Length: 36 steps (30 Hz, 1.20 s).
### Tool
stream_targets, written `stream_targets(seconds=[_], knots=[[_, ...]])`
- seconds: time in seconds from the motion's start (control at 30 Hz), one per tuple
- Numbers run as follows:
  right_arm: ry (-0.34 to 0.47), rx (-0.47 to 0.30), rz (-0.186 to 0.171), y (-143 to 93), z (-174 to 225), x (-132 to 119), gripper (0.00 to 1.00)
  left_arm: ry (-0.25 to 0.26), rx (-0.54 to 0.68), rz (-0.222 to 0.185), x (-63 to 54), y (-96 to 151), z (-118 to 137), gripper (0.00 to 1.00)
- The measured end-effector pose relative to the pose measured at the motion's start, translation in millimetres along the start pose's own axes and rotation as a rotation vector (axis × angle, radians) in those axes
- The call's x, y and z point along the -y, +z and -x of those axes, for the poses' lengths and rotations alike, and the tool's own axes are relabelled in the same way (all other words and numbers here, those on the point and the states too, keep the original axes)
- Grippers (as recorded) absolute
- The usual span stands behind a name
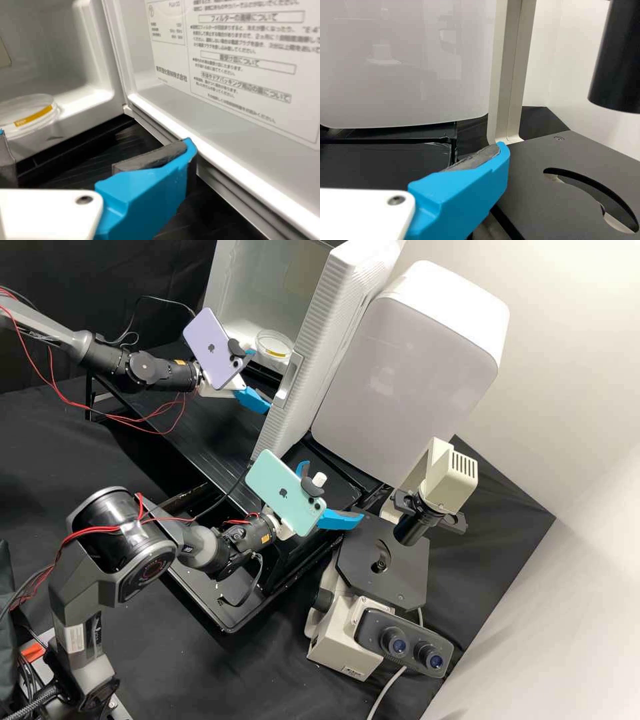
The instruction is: Place the petri dish in the incubator
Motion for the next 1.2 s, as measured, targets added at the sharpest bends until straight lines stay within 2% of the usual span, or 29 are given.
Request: stream_targets(seconds=[0.3, 0.6, 0.73, 0.83, 0.93, 1.2], knots=[[0.000, 0.000, 0.000, 0, 0, 0, 1.00, -0.017, 0.043, 0.028, -5.4, 0, -9, 0.00], [0.000, 0.000, 0.000, 0, 0, 0, 1.00, -0.038, 0.061, 0.029, -4.6, -2, -11, 0.00], [0.000, 0.000, 0.000, 0, 0, 0, 1.00, -0.054, 0.056, 0.034, -3.9, -11, -15, 0.00], [0.000, 0.000, 0.000, 0, 0, 0, 1.00, -0.059, 0.024, 0.070, -4.7, -24, -18, 0.00], [0.000, 0.000, 0.000, 0, 0, 0, 1.00, -0.060, 0.002, 0.086, -5.3, -33, -20, 0.00], [0.000, 0.000, 0.000, 0, 0, 0, 1.00, -0.066, -0.029, 0.099, -3.5, -47, -22, 0.00]])
